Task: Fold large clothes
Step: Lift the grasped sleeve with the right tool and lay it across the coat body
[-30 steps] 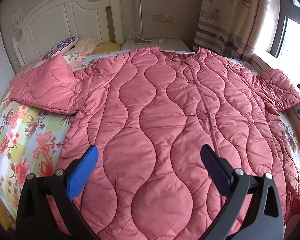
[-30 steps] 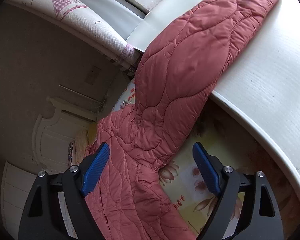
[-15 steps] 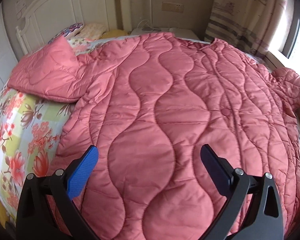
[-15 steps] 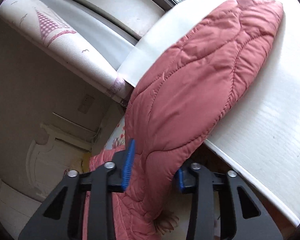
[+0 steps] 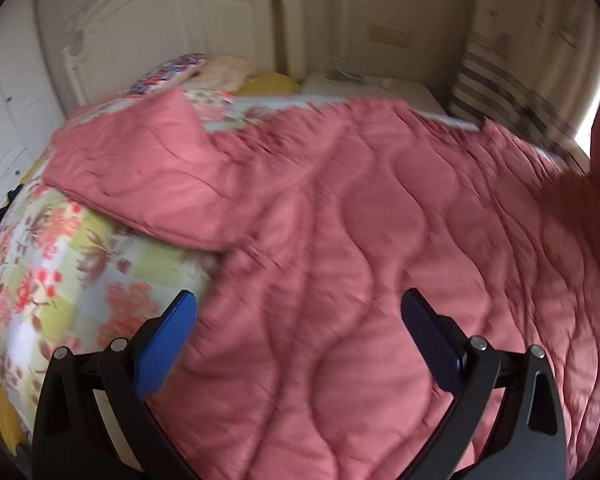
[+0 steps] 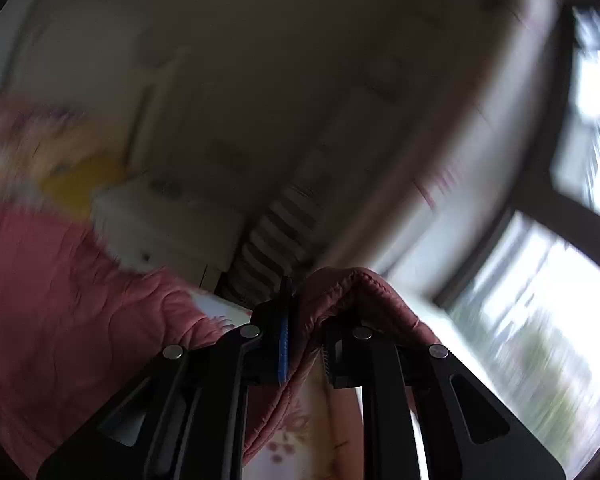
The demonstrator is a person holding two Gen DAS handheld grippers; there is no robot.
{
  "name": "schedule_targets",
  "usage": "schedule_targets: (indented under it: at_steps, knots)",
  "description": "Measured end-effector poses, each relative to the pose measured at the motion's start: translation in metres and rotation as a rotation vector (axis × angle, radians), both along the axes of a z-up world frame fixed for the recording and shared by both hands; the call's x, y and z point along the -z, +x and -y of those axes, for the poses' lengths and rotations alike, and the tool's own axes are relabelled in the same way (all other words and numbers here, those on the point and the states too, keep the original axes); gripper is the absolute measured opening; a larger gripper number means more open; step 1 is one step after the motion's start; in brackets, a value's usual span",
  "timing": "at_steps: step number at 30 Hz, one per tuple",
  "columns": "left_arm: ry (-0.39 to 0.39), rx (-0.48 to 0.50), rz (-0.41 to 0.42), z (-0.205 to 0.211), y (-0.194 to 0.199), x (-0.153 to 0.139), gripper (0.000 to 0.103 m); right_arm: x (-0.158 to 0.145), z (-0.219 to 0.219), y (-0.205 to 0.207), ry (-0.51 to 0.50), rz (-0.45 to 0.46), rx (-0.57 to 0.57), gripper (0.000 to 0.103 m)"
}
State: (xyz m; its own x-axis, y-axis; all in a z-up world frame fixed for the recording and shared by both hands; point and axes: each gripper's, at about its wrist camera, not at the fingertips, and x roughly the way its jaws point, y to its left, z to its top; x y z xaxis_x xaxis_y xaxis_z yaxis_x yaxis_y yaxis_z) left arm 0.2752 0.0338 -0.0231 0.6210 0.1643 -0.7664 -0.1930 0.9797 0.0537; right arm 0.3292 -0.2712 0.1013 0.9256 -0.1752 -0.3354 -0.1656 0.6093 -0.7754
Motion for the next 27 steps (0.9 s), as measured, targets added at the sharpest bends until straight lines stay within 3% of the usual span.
schedule_targets:
  at_steps: [1,3,5,6,8,14,21,25,27]
  knots:
    - [0.012,-0.011,0.012,-0.005,0.002,-0.004,0.101,0.03,-0.036,-0.008,-0.197,-0.043,-0.082,0.013]
    - [0.065,-0.026,0.048,-0.015,0.009,-0.015,0.101,0.091,-0.08,-0.029,-0.465,-0.145,-0.212,0.012]
    - [0.109,-0.033,0.067,-0.022,0.016,-0.025,0.101,0.139,-0.095,-0.048,-0.619,-0.225,-0.274,0.011]
    - [0.118,-0.03,0.085,-0.025,0.018,-0.031,0.101,0.153,-0.097,-0.054,-0.643,-0.248,-0.278,0.011]
    - [0.125,-0.027,0.106,-0.027,0.021,-0.041,0.101,0.167,-0.095,-0.056,-0.651,-0.275,-0.258,0.011]
    - [0.118,0.035,0.156,-0.006,0.041,-0.057,0.101,0.179,-0.077,-0.033,-0.659,-0.238,-0.14,0.011]
    - [0.129,0.085,0.084,0.031,0.097,-0.031,0.101,0.198,-0.055,-0.029,-0.685,-0.146,-0.14,0.012]
    - [0.149,0.057,0.064,0.041,0.127,-0.006,0.101,0.183,-0.04,-0.042,-0.599,-0.2,-0.167,0.013]
    - [0.158,0.031,0.075,0.043,0.136,0.0,0.101,0.163,-0.039,-0.047,-0.463,-0.268,-0.186,0.013]
